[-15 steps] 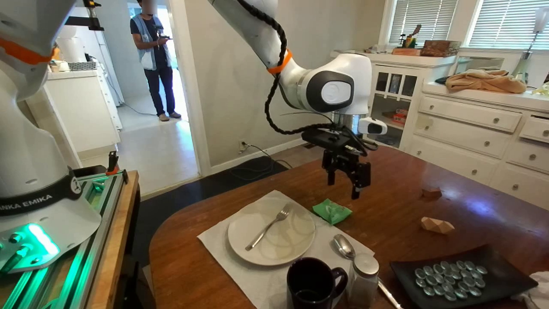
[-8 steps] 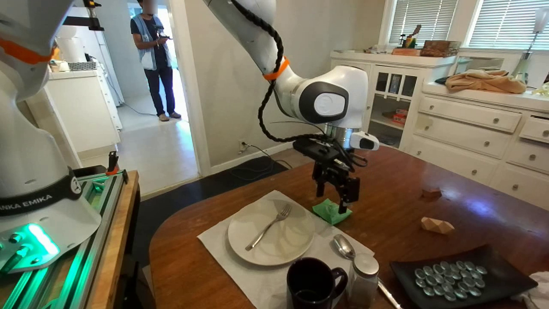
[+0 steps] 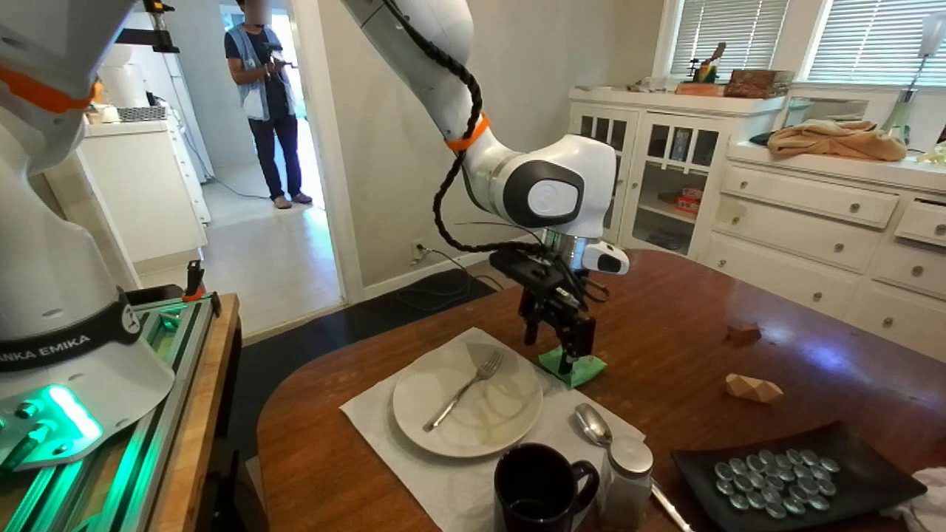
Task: Put the green item in the cup
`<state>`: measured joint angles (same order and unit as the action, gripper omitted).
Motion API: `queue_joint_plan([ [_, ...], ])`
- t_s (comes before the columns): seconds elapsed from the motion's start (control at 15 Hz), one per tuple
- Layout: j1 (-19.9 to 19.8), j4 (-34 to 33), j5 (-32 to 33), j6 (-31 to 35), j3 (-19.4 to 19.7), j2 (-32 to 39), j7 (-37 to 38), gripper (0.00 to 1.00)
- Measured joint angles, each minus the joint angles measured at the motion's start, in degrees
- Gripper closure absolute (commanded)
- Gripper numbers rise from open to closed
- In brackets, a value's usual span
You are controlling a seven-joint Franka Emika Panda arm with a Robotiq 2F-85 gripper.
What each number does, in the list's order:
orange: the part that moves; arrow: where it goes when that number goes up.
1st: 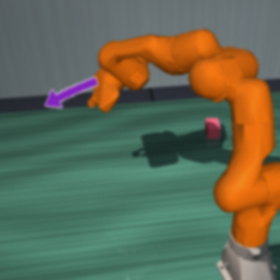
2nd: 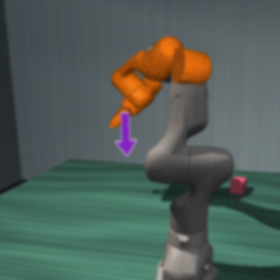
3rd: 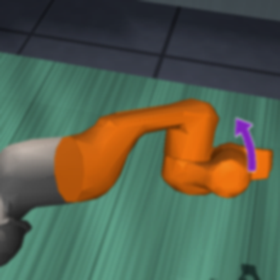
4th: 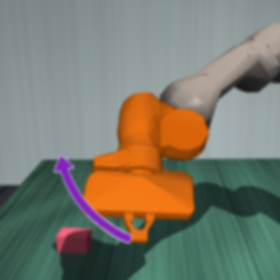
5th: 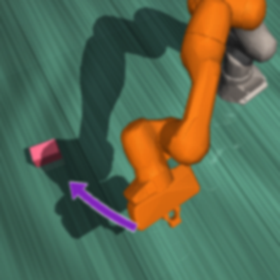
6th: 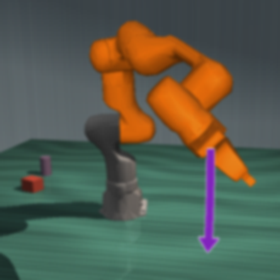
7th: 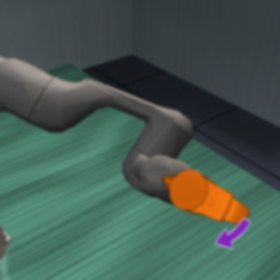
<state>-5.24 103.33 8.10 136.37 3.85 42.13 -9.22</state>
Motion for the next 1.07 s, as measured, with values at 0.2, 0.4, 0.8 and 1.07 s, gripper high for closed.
queue_joint_plan([
  [0.2,-0.1,-0.2,0.1,0.0,0.4,0.6,0.0,0.06],
  [0.4,-0.1,-1.3,0.1,0.1,0.3,1.1,-0.1,0.07],
  [0.8,0.8,-4.7,0.2,0.2,-0.5,2.7,-0.1,0.19],
  [1.07,1.0,-7.5,0.2,0.2,-0.4,4.8,-0.1,0.43],
])
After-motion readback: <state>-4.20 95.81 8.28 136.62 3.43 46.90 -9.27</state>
